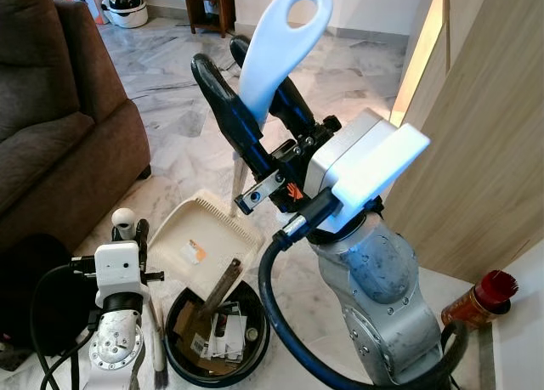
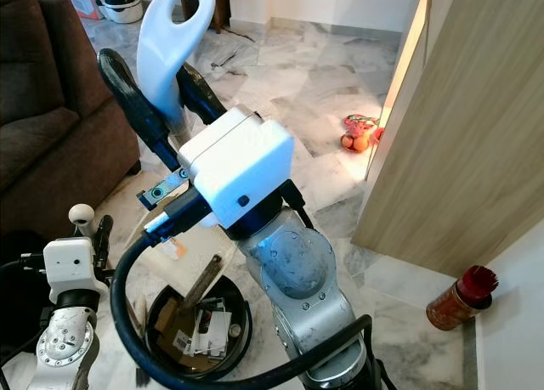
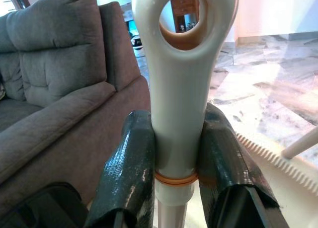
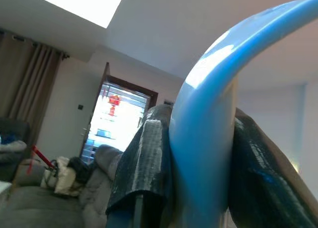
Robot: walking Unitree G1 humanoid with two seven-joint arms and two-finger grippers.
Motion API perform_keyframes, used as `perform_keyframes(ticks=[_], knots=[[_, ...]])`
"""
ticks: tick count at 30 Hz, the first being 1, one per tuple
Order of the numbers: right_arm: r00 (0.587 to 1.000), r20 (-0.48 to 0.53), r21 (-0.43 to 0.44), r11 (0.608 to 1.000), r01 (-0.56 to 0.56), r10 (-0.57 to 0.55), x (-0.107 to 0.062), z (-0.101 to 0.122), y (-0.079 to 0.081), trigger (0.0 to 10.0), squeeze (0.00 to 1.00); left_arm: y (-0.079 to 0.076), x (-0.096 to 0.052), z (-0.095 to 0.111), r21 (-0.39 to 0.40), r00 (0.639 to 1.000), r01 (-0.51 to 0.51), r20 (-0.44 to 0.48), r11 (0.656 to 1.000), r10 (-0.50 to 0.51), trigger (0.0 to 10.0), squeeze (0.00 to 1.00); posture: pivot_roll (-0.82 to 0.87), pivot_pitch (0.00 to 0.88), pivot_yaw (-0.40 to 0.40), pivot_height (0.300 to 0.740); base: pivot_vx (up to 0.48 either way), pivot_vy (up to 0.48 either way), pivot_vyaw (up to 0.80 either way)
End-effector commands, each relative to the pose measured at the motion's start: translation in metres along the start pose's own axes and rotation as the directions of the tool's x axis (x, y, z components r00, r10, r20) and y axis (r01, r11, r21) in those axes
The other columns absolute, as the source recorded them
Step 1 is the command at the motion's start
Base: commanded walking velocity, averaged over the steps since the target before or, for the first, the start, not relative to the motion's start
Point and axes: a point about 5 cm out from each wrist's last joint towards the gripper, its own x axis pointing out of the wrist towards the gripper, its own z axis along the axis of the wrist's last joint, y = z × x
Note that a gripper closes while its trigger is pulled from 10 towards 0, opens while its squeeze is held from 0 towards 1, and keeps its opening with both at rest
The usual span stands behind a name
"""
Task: Sweep floor
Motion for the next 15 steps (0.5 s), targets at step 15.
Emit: perform_keyframes(ticks=[15], knots=[[0.99,-0.038,-0.103,0.986,0.133,-0.137,-0.003,-0.011,-0.021,10.0,0.0,0.003,0.001,0.007,0.007,0.999,-0.008,0.041,1.0,0.007,10.0,0.0,0.14,0.1,0.048,0.74,0.0,0.0,0.0]])
